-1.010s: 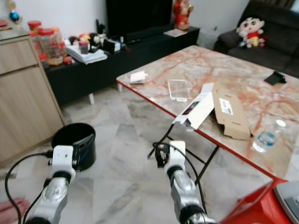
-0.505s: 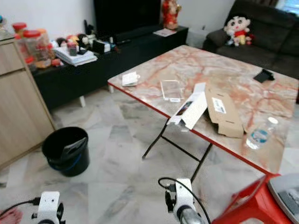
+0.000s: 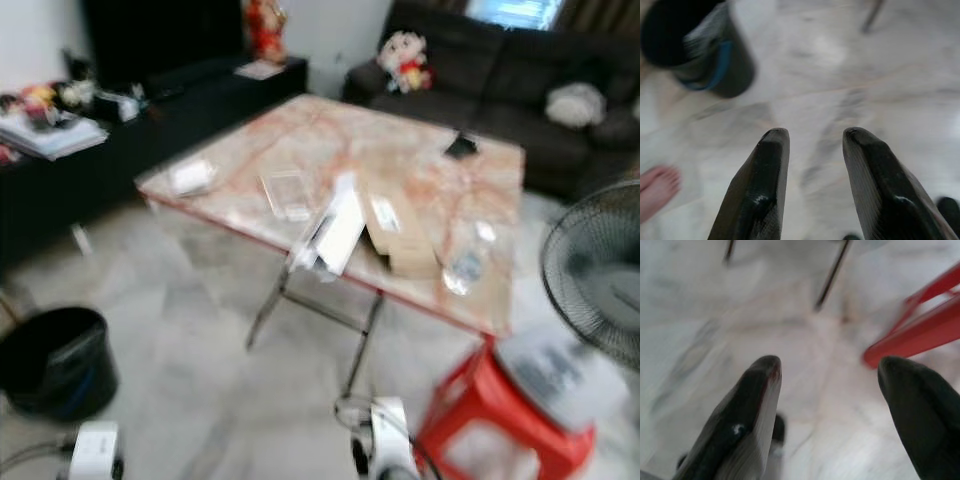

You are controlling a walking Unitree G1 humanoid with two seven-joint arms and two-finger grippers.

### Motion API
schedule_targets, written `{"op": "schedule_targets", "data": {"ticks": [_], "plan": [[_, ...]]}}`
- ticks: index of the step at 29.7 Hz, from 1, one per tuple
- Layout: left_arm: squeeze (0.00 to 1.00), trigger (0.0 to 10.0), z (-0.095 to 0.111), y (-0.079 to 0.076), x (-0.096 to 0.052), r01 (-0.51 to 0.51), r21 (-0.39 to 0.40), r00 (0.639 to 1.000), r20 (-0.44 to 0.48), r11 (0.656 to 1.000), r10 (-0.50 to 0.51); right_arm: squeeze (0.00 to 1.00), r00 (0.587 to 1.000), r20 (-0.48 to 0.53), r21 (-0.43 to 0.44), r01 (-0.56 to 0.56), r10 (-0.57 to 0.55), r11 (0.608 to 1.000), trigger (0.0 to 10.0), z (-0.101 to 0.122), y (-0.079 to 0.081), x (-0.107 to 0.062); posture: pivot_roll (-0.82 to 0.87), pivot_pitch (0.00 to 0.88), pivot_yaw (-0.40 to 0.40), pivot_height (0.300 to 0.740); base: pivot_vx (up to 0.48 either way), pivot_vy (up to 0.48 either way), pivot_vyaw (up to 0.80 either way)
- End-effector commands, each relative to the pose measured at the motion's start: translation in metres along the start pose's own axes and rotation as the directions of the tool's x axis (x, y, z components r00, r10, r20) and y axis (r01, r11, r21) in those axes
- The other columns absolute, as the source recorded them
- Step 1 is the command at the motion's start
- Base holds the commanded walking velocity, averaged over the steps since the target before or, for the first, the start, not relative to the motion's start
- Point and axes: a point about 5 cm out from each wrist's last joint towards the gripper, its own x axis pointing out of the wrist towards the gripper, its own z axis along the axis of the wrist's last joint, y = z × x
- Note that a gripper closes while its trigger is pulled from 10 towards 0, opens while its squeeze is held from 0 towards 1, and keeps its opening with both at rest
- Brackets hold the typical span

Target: Picking trash to rubbish bin

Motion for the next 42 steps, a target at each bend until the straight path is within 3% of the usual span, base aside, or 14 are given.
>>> {"op": "schedule_targets", "data": {"ticks": [1, 19, 30, 37, 42], "plan": [[0.0, 10.0, -0.008, 0.008, -0.002, -0.013, 0.012, 0.999, -0.031, 1.0, 0.014, 0.0, 1.0, -0.006, 0.005, -0.008, 0.008, 1.0, 10.0, -0.002, 0.005, 0.0, 0.04, 0.0, -0.062, 0.74, 0.0, 0.0, -0.79], [0.0, 10.0, -0.007, 0.009, -0.002, -0.007, 0.02, 1.0, -0.021, 1.0, 0.008, 0.0, 0.999, 0.012, 0.015, -0.03, 0.029, 0.999, 10.0, 0.003, 0.011, 0.001, 0.04, 0.0, -0.056, 0.74, 0.0, 0.0, -0.79], [0.0, 10.0, 0.011, 0.006, 0.004, -0.01, -0.002, 0.999, 0.04, 1.0, 0.01, 0.0, 0.998, 0.04, 0.03, -0.044, 0.043, 0.999, 10.0, 0.01, 0.015, 0.003, 0.05, 0.0, -0.06, 0.74, 0.0, 0.0, -0.04], [0.0, 10.0, 0.009, 0.008, 0.004, -0.016, -0.002, 0.999, 0.033, 1.0, 0.016, 0.0, 0.998, 0.038, 0.035, -0.046, 0.044, 0.998, 10.0, 0.011, 0.015, 0.003, 0.05, 0.0, -0.058, 0.74, 0.0, 0.0, 0.0], [0.0, 10.0, 0.007, 0.009, 0.003, -0.018, -0.003, 0.999, 0.03, 1.0, 0.018, 0.0, 0.998, 0.037, 0.037, -0.051, 0.05, 0.998, 10.0, 0.01, 0.016, 0.003, 0.05, 0.0, -0.058, 0.74, 0.0, 0.0, -0.69]]}}
